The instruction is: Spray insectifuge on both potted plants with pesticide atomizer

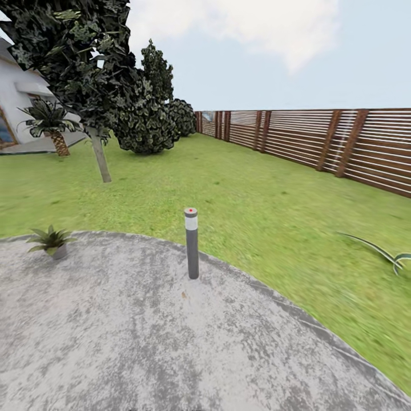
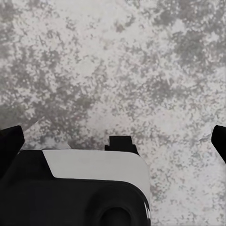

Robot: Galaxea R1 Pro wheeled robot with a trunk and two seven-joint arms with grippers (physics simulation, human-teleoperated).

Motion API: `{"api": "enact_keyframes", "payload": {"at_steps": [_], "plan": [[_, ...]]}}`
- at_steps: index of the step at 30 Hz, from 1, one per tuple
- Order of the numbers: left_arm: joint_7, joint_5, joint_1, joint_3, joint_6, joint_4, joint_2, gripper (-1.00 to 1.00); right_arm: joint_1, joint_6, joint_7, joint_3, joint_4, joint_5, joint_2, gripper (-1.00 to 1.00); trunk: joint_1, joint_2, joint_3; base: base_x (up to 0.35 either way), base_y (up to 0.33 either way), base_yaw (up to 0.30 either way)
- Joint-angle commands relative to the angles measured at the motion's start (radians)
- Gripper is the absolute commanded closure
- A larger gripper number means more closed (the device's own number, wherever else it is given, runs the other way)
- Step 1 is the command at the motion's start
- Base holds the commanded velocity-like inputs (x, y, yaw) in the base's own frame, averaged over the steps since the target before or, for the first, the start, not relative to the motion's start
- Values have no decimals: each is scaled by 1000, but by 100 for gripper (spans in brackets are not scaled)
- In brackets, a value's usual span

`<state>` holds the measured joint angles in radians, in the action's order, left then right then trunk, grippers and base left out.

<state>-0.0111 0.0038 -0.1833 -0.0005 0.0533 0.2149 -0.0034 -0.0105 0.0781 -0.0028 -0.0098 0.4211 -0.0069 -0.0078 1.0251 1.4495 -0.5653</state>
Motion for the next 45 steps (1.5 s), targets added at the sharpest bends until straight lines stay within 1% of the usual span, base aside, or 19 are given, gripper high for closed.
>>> {"api": "enact_keyframes", "payload": {"at_steps": [1, 45], "plan": [[-1, 1, -1, 0, 3, -1, 0, -100, 0, 3, 0, -1, -1, -1, 0, -100, 0, 0, -2, 0, 0, 238], [-1, 0, -1, -1, 3, -1, -1, -100, 0, 3, 0, -1, 0, -1, 0, -100, 0, 0, -46, 0, 0, 238]]}}
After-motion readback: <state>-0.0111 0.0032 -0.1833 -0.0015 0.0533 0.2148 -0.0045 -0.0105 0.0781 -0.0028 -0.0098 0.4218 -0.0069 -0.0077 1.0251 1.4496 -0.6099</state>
